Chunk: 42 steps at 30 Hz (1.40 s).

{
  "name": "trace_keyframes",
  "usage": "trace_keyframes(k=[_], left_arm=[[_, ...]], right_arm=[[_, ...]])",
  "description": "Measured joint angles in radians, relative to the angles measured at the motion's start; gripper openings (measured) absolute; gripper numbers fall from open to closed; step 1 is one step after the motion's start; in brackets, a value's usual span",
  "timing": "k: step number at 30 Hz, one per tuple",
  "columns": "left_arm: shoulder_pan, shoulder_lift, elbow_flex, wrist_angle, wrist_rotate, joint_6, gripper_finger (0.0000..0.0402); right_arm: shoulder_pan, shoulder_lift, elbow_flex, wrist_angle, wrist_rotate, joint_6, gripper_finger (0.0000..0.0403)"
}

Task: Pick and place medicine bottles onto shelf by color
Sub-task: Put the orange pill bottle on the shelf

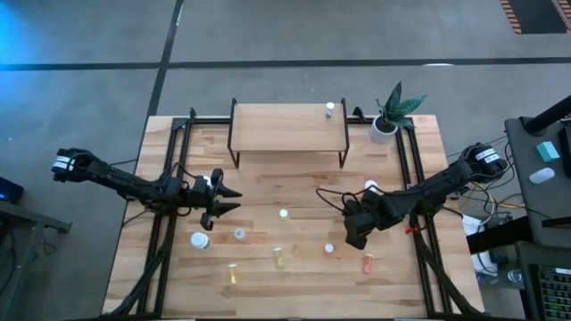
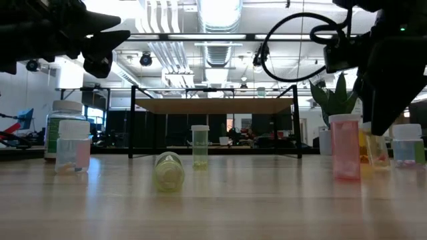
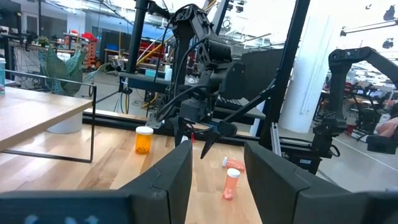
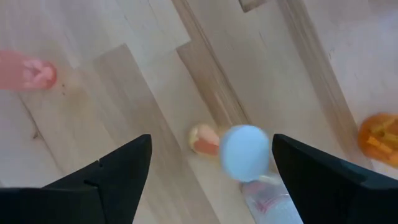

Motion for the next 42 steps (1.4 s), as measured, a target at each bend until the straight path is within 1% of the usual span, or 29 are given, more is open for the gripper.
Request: trace_keyframes(k=[6,14,16,19,27,33,37,42], left_arm=[[0.000,0.000,-0.001,0.000,0.000,0.000,0.0131],[0.000,0.000,-0.002,0.000,0.000,0.000,0.0131],[0.000,0.000,-0.003,0.000,0.000,0.000,0.0131],[0.000,0.000,-0.002,0.000,0.000,0.001,0.0131],[0.000,0.000,-0.002,0.000,0.000,0.001,0.0131],[0.000,0.000,-0.002,0.000,0.006,0.001,0.0131],[0.000,0.000,-0.001,0.000,0.007,0.001,0.0131],[0.001,0.000,-0.003,0.000,0.010,0.002,0.0131]], right_arm=[[0.000,-0.001,-0.001,0.003,0.003,-0.013,0.0324],[-0.003,-0.001,-0.035,-0.001,-0.001,-0.006,0.0323],[-0.006,-0.001,-0.038,-0.003,-0.005,0.002,0.0318],[-0.007,-0.001,-0.038,-0.004,-0.005,0.000,0.0294],[-0.007,-0.001,-0.038,-0.004,-0.008,-0.009,0.0189],[-0.007,-0.001,-0.038,-0.005,-0.016,-0.006,0.0128],[-0.007,-0.014,-0.030,-0.006,-0.016,0.000,0.0105],[-0.009,-0.044,0.005,-0.007,-0.015,0.000,0.0106]])
